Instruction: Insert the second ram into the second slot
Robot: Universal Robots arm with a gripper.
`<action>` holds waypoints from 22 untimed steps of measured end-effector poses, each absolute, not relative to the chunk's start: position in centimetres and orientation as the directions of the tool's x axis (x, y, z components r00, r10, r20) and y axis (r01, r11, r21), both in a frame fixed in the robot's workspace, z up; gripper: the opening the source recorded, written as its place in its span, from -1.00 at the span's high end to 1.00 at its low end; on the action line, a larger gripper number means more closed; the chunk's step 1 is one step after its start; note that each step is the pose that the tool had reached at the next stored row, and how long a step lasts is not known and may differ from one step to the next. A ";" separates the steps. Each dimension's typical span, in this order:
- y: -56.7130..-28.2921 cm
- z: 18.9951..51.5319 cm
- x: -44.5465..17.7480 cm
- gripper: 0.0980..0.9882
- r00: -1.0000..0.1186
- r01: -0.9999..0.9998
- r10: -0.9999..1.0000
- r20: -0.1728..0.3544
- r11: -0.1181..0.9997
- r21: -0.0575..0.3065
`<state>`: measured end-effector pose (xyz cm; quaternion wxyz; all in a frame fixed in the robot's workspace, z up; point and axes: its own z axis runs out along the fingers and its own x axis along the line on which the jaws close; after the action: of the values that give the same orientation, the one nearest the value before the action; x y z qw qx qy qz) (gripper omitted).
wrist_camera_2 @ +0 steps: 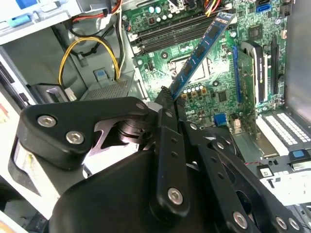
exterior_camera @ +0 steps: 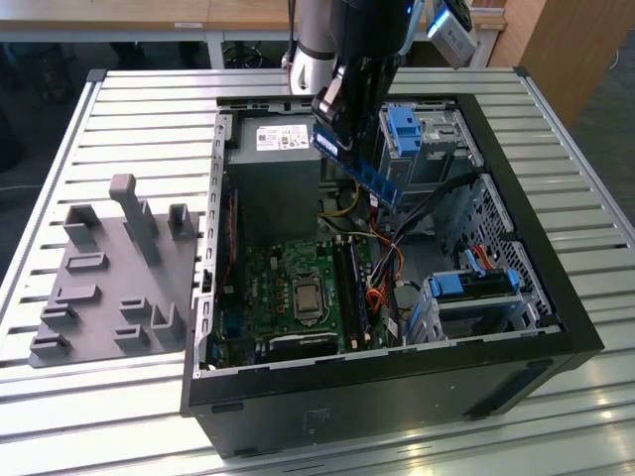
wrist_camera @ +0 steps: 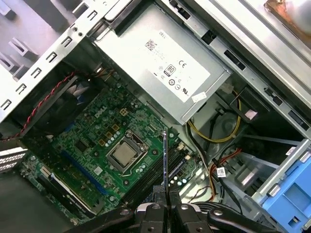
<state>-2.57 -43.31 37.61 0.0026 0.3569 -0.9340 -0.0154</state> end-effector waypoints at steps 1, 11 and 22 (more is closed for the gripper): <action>-43.3 37.6 -2.6 0.91 -0.753 -0.658 -0.658 -0.006 0.753 0.031; -43.3 37.6 -2.6 0.91 -0.812 -0.583 -0.583 -0.006 0.812 0.031; -43.3 37.6 -2.6 0.91 -0.839 -0.545 -0.545 -0.006 0.838 0.031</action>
<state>-2.58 -43.30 37.59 0.0014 0.2840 -0.9587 -0.0156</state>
